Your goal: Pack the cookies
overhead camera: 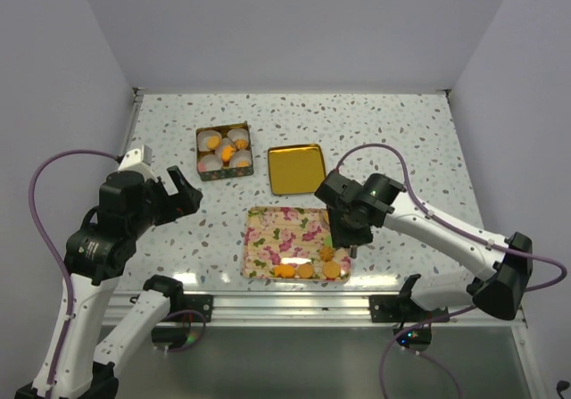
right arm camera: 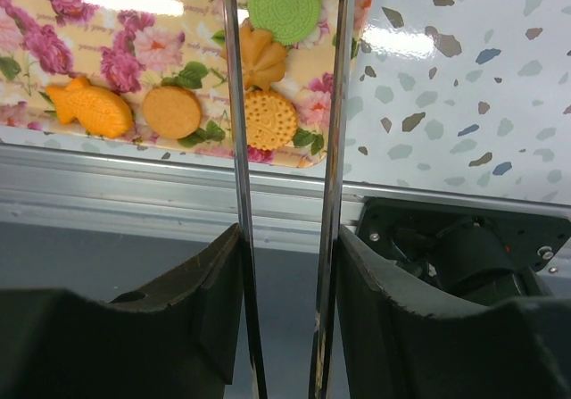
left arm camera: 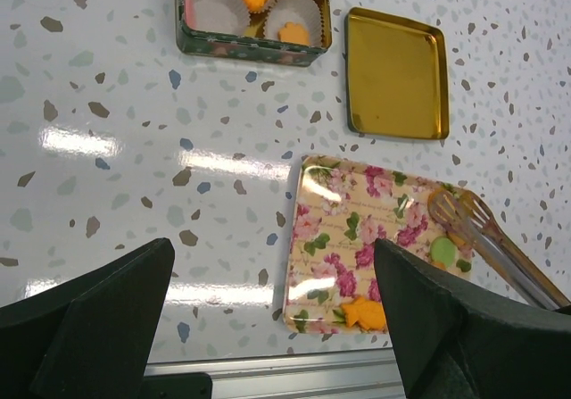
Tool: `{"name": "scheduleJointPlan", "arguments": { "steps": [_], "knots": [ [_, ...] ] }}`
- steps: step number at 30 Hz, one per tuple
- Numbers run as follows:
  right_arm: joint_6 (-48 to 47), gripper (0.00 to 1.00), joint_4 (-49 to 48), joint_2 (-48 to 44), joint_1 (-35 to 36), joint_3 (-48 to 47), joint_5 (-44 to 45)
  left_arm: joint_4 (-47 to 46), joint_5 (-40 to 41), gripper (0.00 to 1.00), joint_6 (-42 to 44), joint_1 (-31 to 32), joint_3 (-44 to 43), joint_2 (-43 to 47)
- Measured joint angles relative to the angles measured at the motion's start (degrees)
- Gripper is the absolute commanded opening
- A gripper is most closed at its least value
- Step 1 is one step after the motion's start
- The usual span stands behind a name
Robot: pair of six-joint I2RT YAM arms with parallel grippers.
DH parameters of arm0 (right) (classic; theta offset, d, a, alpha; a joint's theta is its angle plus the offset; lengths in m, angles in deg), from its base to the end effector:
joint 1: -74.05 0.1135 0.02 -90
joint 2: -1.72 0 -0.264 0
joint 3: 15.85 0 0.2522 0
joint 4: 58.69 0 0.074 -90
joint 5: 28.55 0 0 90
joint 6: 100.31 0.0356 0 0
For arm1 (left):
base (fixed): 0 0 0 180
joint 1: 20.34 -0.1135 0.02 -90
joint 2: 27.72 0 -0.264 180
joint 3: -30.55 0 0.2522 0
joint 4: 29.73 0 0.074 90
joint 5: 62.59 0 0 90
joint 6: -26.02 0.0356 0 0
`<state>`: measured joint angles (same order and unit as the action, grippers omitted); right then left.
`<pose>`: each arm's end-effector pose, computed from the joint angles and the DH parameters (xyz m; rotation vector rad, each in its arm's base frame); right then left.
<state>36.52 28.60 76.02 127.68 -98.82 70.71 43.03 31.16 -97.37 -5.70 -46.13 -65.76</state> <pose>0.1347 0.1733 0.2987 -0.1481 2.8863 0.0716 0.0971 -0.0230 0.3722 -0.3949 2.1580 -0.4079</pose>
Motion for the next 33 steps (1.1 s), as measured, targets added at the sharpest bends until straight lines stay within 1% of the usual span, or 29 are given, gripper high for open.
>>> {"name": "scheduleJointPlan", "arguments": {
  "steps": [6, 15, 18, 22, 28, 33],
  "knots": [
    [0.0, 0.45, 0.1, 1.3, 0.5, 0.1, -0.2, 0.0, 0.4, 1.00, 0.0, 0.0, 0.0, -0.2],
    [-0.3, 0.37, 1.1, 4.9, 1.2, 0.0, -0.8, 0.0, 0.6, 1.00, 0.1, 0.0, 0.0, -0.8],
    [-0.4, 0.36, 1.9, 5.7, 1.2, -1.9, -0.8, 0.0, 0.7, 1.00, 0.2, 0.0, 0.0, -0.9],
    [-0.5, 0.36, 3.4, 7.7, 1.2, -8.9, -0.6, 0.0, 1.0, 1.00, 1.1, 0.0, -0.6, -1.6],
    [-1.8, 0.36, 2.2, 10.3, 1.2, -18.3, -1.3, 0.2, 1.4, 1.00, 2.0, 0.0, -2.9, -2.8],
    [-3.5, 0.37, 1.5, 17.7, 1.5, -30.7, -2.2, 0.4, 2.3, 1.00, 3.0, 0.0, -4.6, -3.2]
  ]
}}
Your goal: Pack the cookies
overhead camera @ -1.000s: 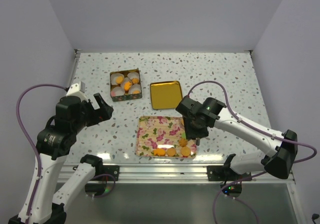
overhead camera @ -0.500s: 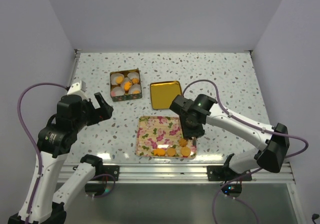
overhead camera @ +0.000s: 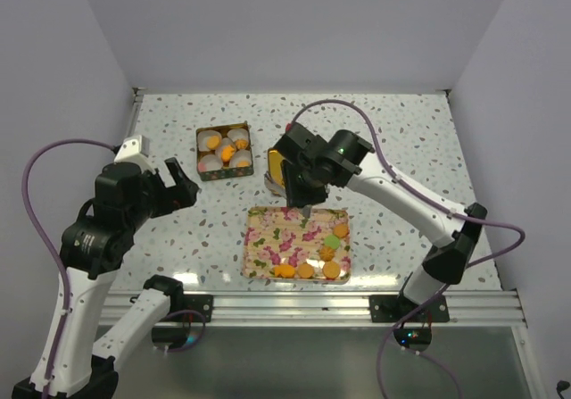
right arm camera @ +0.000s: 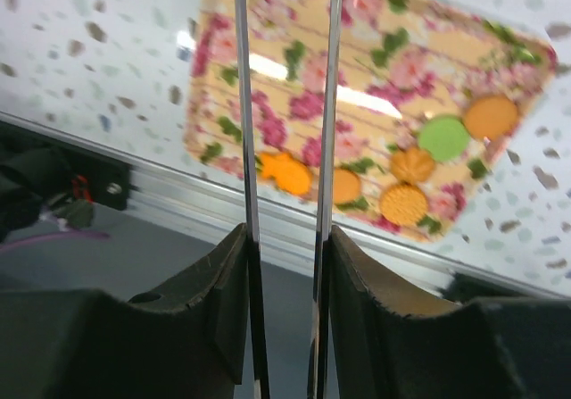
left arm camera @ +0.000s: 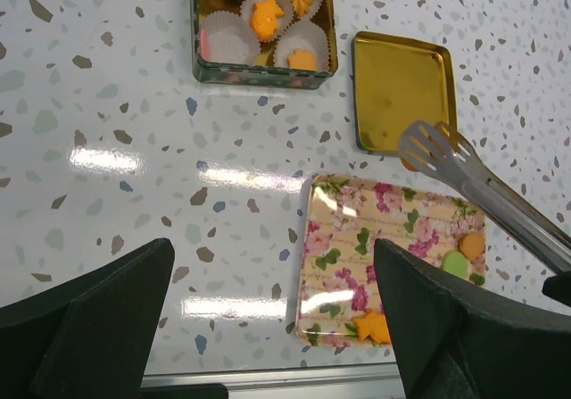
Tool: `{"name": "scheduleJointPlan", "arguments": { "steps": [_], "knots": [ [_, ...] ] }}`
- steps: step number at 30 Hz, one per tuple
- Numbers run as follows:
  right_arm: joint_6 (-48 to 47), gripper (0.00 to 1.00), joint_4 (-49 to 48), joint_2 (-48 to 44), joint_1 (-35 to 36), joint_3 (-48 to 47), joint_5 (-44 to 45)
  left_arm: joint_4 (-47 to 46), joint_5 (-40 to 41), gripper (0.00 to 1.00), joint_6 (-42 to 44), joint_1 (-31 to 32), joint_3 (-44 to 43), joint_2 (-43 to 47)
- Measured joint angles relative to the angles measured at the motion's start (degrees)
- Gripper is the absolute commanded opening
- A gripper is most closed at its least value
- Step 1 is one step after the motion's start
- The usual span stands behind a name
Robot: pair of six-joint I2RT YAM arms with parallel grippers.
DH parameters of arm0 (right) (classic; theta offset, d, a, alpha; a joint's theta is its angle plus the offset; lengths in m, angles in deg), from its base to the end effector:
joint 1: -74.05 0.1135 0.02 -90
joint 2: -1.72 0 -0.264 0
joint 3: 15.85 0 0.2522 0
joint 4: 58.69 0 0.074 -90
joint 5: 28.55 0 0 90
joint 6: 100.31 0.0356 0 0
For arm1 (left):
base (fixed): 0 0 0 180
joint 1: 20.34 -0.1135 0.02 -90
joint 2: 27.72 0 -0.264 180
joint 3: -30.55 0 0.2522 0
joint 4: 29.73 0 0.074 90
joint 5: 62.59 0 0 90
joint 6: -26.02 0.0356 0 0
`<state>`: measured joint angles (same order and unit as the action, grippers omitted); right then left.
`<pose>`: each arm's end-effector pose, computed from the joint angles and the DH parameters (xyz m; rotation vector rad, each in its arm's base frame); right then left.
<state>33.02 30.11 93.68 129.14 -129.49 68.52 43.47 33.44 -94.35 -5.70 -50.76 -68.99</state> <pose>0.1787 0.2483 0.3698 -0.2495 2.7608 0.3128 0.1037 -0.0232 0.3900 -0.3574 2.1361 -0.3431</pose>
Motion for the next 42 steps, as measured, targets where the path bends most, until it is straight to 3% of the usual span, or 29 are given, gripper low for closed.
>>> {"name": "scheduleJointPlan", "arguments": {
  "steps": [10, 13, 35, 42],
  "knots": [
    [-6.0, 0.38, -0.8, 25.4, 0.3, -37.6, -2.5, 2.5, 1.1, 1.00, 1.0, 0.0, -3.4, -1.1],
    [-7.0, 0.39, -1.7, 30.9, 0.2, -44.1, -3.9, 3.3, 1.8, 1.00, 1.1, 0.0, -4.5, -1.1],
    [-7.3, 0.41, -13.9, 41.6, -1.9, -43.1, -9.6, 10.3, 5.2, 1.00, 1.5, 0.0, -7.9, 1.5],
    [-7.3, 0.48, -14.6, 43.5, -2.4, -43.1, -9.5, 11.3, 6.0, 1.00, 1.9, 0.0, -8.3, 1.5]
  ]
}}
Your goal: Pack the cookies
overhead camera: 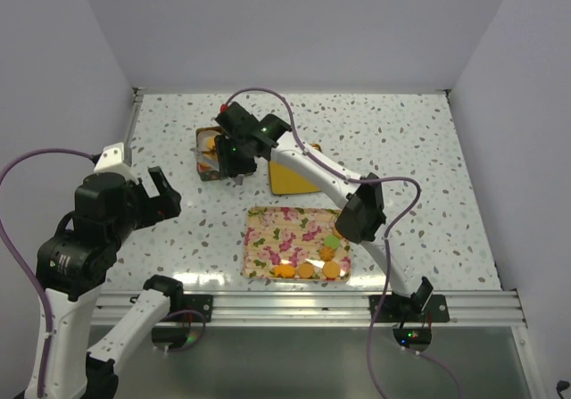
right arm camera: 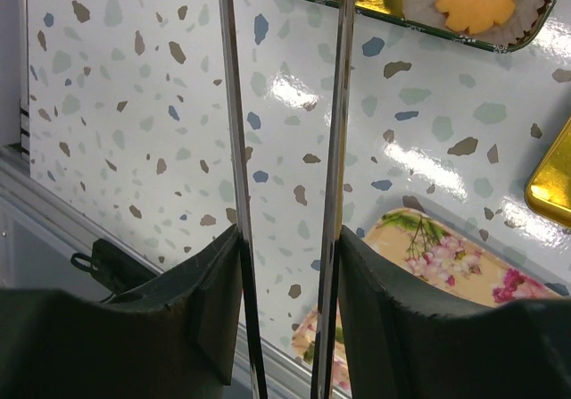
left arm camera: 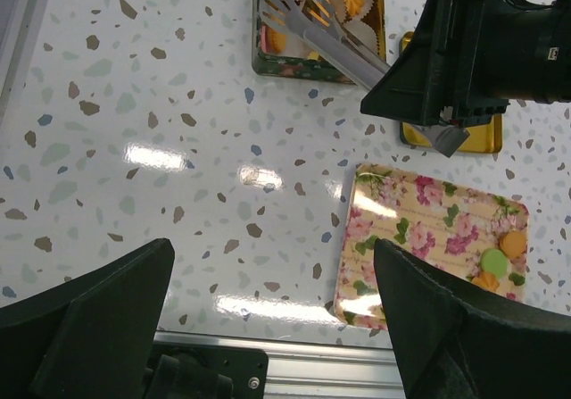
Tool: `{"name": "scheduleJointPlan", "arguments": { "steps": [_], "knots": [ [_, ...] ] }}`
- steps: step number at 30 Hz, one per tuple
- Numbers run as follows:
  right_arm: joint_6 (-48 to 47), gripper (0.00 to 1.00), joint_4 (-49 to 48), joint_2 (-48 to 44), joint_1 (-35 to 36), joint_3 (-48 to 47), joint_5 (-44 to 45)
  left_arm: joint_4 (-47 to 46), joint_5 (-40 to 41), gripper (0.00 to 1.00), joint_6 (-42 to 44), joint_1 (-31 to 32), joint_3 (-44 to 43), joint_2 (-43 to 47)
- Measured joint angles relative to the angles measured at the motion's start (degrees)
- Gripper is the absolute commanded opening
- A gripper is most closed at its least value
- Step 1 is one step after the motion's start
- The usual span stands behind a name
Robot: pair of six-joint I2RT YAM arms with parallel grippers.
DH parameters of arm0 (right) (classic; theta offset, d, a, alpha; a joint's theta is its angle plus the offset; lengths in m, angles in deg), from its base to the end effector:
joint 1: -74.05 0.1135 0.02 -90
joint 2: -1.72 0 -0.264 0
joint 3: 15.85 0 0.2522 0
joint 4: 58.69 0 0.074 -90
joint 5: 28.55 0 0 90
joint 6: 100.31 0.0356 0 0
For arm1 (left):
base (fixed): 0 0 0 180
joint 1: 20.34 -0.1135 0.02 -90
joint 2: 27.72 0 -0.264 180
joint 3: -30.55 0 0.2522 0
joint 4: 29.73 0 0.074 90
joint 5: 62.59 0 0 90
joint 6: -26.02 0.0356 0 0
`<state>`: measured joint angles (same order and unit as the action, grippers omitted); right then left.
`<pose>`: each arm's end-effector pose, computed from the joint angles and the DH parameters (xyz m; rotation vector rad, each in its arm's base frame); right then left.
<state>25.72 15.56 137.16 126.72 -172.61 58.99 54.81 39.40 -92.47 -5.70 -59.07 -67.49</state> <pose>0.3075 0.4057 0.3030 -0.3995 2.6009 0.6571 0.0688 -0.0103 0.4132 -0.3793 2.1350 -0.2056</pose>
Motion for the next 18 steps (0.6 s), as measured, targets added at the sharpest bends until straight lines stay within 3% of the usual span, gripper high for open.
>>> {"name": "scheduleJointPlan", "arguments": {
  "steps": [18],
  "knots": [
    [0.0, 0.50, -0.1, 0.2, -0.5, 0.1, 0.6, 0.1, 0.4, 1.00, 0.6, 0.0, 0.0, 0.2]
  ]
}}
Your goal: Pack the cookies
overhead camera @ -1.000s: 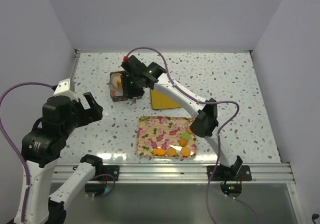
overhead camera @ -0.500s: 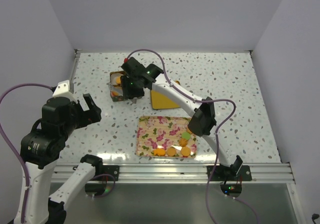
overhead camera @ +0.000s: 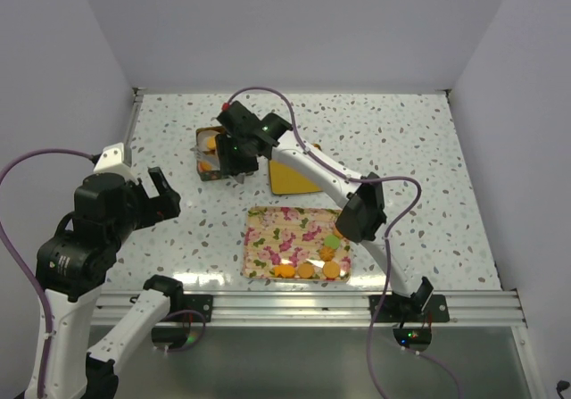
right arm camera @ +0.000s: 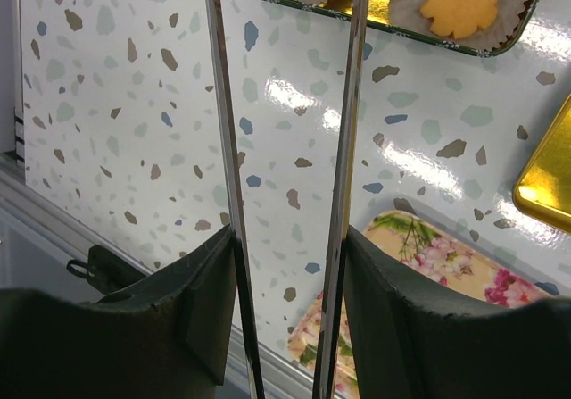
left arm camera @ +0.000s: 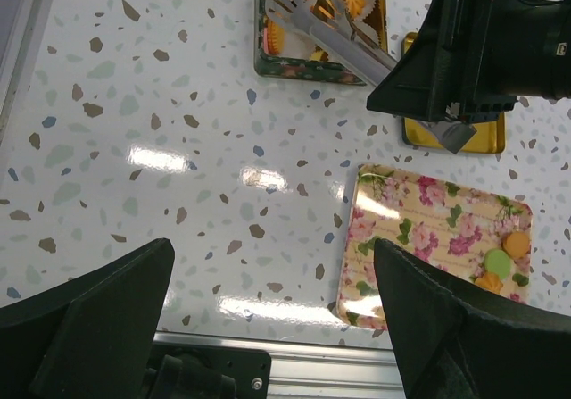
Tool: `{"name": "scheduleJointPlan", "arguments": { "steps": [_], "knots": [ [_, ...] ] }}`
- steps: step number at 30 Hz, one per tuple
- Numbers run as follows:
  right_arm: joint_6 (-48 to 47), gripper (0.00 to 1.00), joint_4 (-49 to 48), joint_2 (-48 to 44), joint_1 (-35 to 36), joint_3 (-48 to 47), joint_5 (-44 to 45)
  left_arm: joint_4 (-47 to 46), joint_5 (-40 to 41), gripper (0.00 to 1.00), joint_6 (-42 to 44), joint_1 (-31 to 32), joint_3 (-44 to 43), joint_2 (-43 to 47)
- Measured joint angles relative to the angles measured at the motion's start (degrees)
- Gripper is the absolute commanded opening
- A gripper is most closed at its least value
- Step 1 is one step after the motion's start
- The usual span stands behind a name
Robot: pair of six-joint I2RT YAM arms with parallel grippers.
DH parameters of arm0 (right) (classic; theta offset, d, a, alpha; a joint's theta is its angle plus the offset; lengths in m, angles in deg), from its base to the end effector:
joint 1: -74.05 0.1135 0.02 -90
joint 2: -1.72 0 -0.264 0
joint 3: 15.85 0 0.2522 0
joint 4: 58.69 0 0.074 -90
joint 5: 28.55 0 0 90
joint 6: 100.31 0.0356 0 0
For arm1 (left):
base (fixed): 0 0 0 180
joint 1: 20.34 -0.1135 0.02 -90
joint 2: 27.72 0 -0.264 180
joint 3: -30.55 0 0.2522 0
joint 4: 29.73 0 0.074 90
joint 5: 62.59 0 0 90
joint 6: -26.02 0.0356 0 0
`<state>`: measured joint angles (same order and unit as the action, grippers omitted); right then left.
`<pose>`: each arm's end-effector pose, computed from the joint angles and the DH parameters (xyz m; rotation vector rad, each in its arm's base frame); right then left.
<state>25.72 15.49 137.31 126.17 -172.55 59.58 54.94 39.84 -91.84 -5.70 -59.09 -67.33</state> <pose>0.3120 0.4030 0.3015 -0.3819 2.5996 0.6411 0.0678 -0.0098 0.4133 -0.3716 2.1334 -0.1916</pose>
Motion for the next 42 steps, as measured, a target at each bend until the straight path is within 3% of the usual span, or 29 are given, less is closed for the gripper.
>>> {"name": "scheduleJointPlan", "arguments": {
  "steps": [5, 8, 19, 28, 33, 42],
  "knots": [
    [0.0, 0.48, 1.5, -2.8, 0.0, 0.7, 1.4, 0.0, 0.0, 1.00, 0.0, 0.0, 0.0, 0.0],
    [-0.1, 0.47, 1.9, -9.4, 0.0, 6.0, 2.8, -0.2, -0.4, 1.00, 0.0, 0.0, 0.0, 0.0],
    [2.1, 0.45, 3.2, -48.6, 1.9, 43.5, 10.6, -6.8, -7.4, 1.00, -0.5, 0.0, 5.5, -0.6],
    [12.7, 0.44, 9.1, -73.8, 2.1, 75.4, 12.5, -15.3, -17.9, 1.00, -2.8, 0.0, 12.7, -0.9],
    [16.5, 0.44, 12.9, -80.5, 2.1, 81.1, 12.3, -17.9, -21.5, 1.00, -4.8, 0.0, 15.8, -1.1],
    [18.4, 0.44, 14.4, -80.6, 2.1, 82.1, 11.3, -19.2, -23.8, 1.00, -6.7, 0.0, 17.7, 0.2]
  ]
}}
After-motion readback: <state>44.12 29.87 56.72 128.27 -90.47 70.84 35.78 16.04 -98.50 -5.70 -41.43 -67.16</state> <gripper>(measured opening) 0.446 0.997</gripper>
